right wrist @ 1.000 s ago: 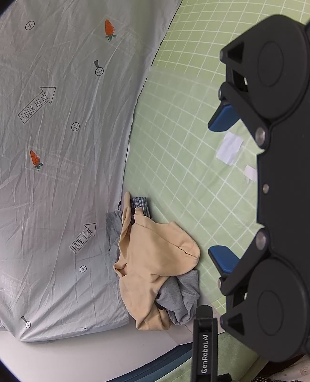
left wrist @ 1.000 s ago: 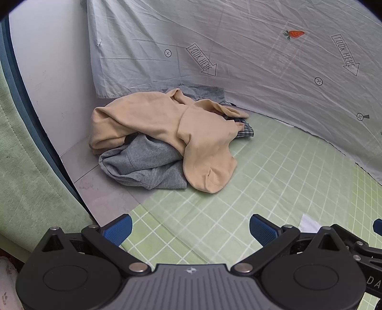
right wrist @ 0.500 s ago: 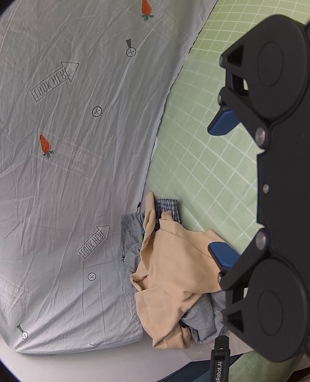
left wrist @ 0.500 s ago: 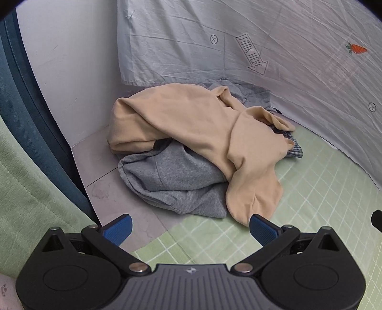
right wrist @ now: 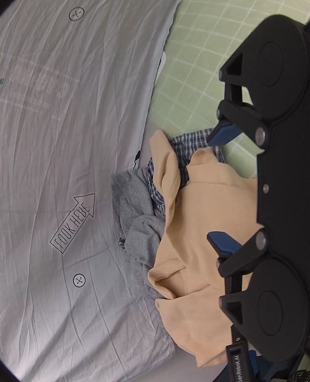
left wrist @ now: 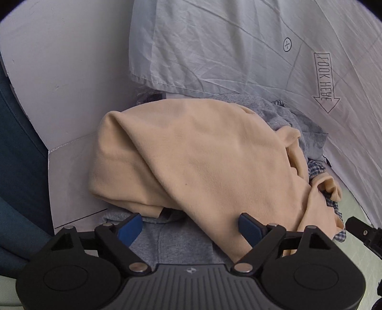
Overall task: Fold clothes
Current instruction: 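Reach into the pile and grasp the beige shirt with the right gripper, then pull the beige shirt out of the pile and drop it flat on the mat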
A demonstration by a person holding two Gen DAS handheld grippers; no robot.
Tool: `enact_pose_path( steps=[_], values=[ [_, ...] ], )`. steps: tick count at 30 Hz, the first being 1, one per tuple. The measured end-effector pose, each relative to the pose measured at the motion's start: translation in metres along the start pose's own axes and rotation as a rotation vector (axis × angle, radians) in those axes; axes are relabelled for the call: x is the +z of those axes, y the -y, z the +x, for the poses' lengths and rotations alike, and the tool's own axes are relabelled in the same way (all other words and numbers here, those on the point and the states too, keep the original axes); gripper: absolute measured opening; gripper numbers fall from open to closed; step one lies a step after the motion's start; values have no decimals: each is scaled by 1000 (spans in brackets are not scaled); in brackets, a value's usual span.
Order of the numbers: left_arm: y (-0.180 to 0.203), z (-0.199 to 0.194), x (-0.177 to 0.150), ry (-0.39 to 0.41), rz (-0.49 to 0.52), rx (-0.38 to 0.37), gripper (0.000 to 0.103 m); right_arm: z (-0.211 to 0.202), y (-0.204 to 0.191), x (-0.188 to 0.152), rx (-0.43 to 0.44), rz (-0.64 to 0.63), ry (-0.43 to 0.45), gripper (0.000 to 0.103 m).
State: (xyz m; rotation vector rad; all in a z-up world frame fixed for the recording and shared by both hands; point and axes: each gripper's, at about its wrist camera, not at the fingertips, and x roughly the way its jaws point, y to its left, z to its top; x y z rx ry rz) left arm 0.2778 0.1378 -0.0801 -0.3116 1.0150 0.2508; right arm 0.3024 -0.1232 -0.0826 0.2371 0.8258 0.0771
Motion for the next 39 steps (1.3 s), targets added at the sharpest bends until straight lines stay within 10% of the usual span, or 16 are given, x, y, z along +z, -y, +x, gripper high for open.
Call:
enact_pose_path(
  steps=[7,10,12,25,39],
  values=[
    [2,16,2,-11,-35,-16,86,60,-19,23,142,214,-92,67],
    [2,15,0,-15,-48,-9,86,73,-23,20,124,246,-126,42],
    [5,12,-1,-11,-31,4,86,61,-14,17,102,263,-99,8],
    [9,-8,-35,-53,-11,-83,84,-78,117,-72,-150,354,50,6],
    [31,-55,-89,-75,77,-98,84,-182,158,-149,-406,239,135,6]
  ],
)
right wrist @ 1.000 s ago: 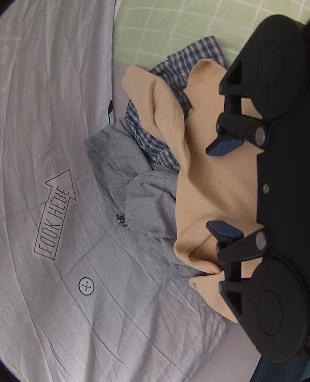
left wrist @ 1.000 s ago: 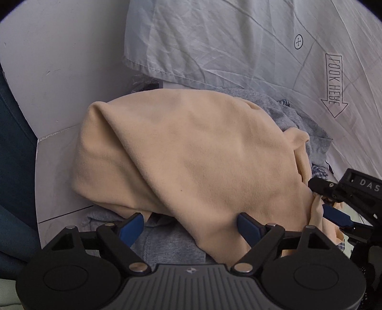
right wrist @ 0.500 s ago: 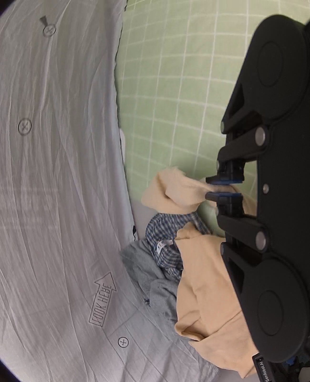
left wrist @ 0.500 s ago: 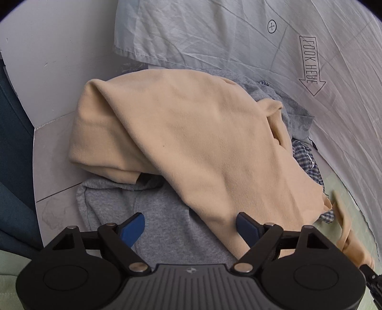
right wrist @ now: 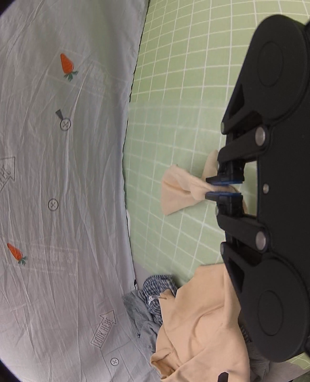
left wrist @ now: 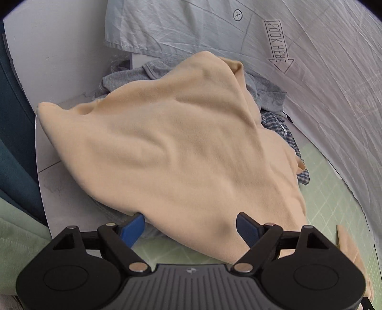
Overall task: Fold clothes
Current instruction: 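Pull the beige shirt out of the pile and drop it flat on the mat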
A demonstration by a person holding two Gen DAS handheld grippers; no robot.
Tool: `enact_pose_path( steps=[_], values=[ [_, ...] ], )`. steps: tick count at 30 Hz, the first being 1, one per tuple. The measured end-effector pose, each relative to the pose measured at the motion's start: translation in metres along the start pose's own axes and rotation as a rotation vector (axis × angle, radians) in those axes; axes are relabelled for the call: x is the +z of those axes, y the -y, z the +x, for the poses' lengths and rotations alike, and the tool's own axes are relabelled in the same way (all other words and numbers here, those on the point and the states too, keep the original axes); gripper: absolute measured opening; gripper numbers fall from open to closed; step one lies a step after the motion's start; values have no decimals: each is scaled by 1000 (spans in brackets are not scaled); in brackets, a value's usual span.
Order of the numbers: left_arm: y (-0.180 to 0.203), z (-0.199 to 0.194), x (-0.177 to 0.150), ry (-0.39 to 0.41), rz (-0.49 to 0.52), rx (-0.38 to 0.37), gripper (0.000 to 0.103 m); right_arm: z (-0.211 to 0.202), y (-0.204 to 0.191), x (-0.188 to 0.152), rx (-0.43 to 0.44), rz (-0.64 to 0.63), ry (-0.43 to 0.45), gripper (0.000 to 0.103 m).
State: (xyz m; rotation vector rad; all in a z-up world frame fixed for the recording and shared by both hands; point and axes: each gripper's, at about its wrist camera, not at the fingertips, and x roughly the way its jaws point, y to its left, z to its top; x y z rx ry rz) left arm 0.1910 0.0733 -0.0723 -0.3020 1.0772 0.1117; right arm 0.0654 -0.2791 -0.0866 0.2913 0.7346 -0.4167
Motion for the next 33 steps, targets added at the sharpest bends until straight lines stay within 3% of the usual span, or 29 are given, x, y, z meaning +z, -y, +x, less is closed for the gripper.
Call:
enact_pose_path(
  steps=[7,12,18,26,29,33],
  values=[
    [39,-21,-61,-29,99,-12,84,-25,68,-18,-94,28,32,6],
    [70,-50,-106,-6,136,-27,84,-43,123,-18,-153,43,84,6],
    [107,-79,-164,-7,180,-24,84,-58,222,-17,-247,112,127,6],
    [169,-77,-238,-87,213,-27,84,-78,393,-23,-483,243,172,6],
    [195,-77,-257,-101,285,-46,84,-86,453,-33,-579,335,140,6],
    [219,-75,-269,-122,370,-71,84,-97,497,-61,-664,437,61,11]
  ],
)
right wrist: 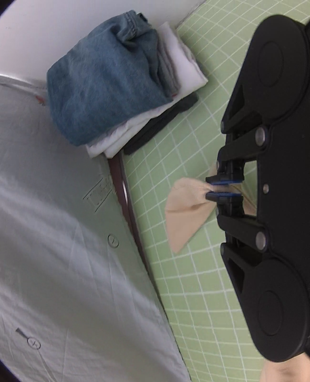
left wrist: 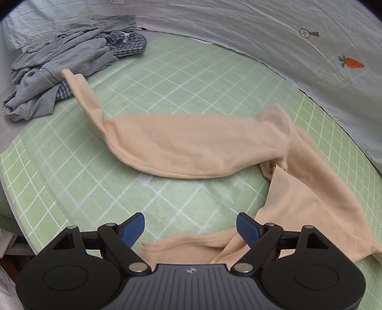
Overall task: Fold clothes
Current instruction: 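Pull the beige shirt out of the pile and drop it flat on the mat, then move both grippers to the beige shirt's hem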
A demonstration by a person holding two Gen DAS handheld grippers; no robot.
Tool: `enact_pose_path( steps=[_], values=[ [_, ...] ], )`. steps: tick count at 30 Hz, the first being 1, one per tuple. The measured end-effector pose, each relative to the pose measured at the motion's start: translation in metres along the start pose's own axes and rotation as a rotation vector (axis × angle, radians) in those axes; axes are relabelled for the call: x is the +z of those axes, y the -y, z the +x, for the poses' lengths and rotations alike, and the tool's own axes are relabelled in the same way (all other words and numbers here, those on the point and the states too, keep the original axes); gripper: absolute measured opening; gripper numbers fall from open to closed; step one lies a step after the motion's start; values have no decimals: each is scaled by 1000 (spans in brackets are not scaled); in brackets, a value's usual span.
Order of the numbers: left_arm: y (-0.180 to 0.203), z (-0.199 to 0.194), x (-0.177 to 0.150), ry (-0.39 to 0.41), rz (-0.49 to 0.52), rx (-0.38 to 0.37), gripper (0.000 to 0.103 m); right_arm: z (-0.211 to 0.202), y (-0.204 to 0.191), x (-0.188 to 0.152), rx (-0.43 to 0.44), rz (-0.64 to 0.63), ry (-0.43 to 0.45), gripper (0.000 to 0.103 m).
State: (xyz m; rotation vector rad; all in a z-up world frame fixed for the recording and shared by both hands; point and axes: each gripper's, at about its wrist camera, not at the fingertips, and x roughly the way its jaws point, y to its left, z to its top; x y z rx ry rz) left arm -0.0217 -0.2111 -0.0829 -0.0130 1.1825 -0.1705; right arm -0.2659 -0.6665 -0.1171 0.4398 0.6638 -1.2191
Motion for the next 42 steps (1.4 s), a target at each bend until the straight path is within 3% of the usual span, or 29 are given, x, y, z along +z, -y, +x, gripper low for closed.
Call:
enact_pose_path(
  steps=[2,4,9,12,15,26,32,34,37,39,42],
  values=[
    [7,1,2,1,39,-12,84,-5,13,-13,-13,28,-26,18],
    [14,1,4,4,76,-23,85,-16,15,-28,-30,37,-43,32],
    [8,-3,13,56,154,-54,86,-47,-2,-60,-38,27,-72,82],
    [-2,-7,14,81,206,-55,91,-76,-30,-78,-8,-27,-38,103],
    [-21,-10,13,86,238,-64,91,-101,-65,-94,40,-97,-10,103],
    [-127,-25,20,94,260,-47,91,-185,-226,-158,343,-352,-8,103],
    [-177,-31,25,114,249,-14,91,-200,-292,-187,393,-424,-44,100],
    [-190,-31,27,117,247,-1,91,-200,-304,-195,376,-434,-56,90],
    [-201,-29,30,114,245,1,91,-197,-310,-201,341,-415,-89,57],
    [-203,-27,32,107,249,-5,91,-198,-305,-201,384,-376,-100,33],
    [-196,-23,32,97,275,-27,91,-209,-298,-202,405,-402,-49,17]
  ],
)
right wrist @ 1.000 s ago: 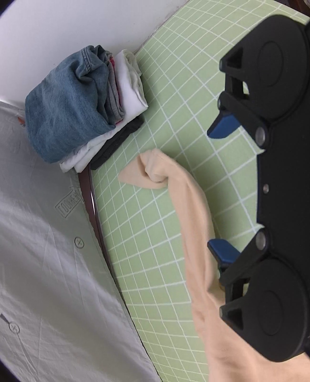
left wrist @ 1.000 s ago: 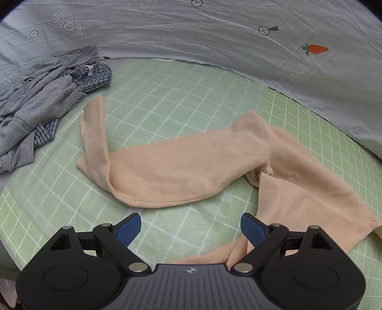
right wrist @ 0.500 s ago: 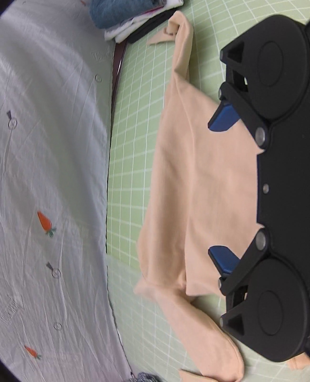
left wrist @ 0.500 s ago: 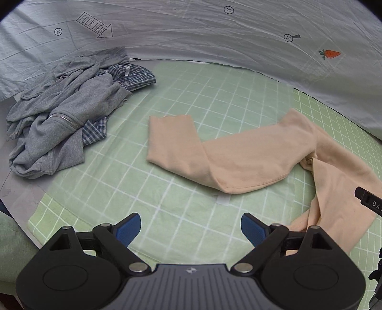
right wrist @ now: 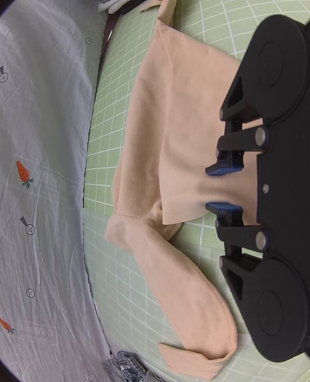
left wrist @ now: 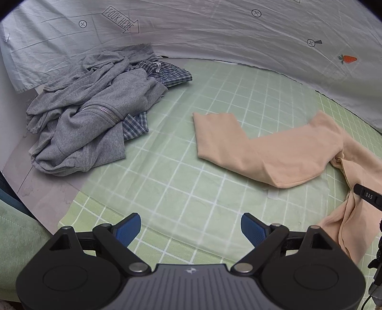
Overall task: Fold clothes
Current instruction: 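Move both grippers to the beige shirt's hem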
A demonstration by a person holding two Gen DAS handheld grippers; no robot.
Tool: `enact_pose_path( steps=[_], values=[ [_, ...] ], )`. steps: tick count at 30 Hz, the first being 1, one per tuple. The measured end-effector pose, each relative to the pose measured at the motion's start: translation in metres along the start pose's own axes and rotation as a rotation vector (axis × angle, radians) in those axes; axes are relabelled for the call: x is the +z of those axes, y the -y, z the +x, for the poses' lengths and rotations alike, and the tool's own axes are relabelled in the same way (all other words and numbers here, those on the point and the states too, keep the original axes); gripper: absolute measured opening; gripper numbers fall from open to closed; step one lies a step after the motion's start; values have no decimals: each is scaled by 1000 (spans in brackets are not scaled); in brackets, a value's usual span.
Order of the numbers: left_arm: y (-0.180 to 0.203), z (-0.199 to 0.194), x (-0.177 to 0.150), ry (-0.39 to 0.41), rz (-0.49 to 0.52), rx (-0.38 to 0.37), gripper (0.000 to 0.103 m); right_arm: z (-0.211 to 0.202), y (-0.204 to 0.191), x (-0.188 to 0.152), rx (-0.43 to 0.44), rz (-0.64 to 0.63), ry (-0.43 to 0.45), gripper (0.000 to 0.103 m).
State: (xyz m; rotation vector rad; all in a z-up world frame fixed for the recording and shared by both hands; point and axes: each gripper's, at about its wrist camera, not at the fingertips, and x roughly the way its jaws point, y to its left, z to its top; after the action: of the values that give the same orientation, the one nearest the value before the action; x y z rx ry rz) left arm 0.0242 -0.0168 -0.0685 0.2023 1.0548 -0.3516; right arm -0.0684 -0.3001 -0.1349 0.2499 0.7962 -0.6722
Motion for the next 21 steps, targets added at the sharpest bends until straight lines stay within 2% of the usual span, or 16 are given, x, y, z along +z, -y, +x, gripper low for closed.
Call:
enact_pose_path(
  steps=[2,4,11,15,19,21],
  values=[
    [9,3,1,-7,27,-26,91,-12,3,-2,1,-25,36,11],
    [24,6,2,-15,61,-60,91,-25,14,-4,-6,0,61,9],
    [97,11,1,-38,196,-177,91,-68,89,-24,-116,143,106,5],
    [140,13,-7,-77,230,-230,91,-78,140,-48,-189,188,49,5],
    [171,19,-21,-131,231,-244,91,-78,183,-81,-211,217,-74,7],
    [177,27,-28,-174,202,-236,91,-75,196,-94,-220,217,-141,13]
  ],
)
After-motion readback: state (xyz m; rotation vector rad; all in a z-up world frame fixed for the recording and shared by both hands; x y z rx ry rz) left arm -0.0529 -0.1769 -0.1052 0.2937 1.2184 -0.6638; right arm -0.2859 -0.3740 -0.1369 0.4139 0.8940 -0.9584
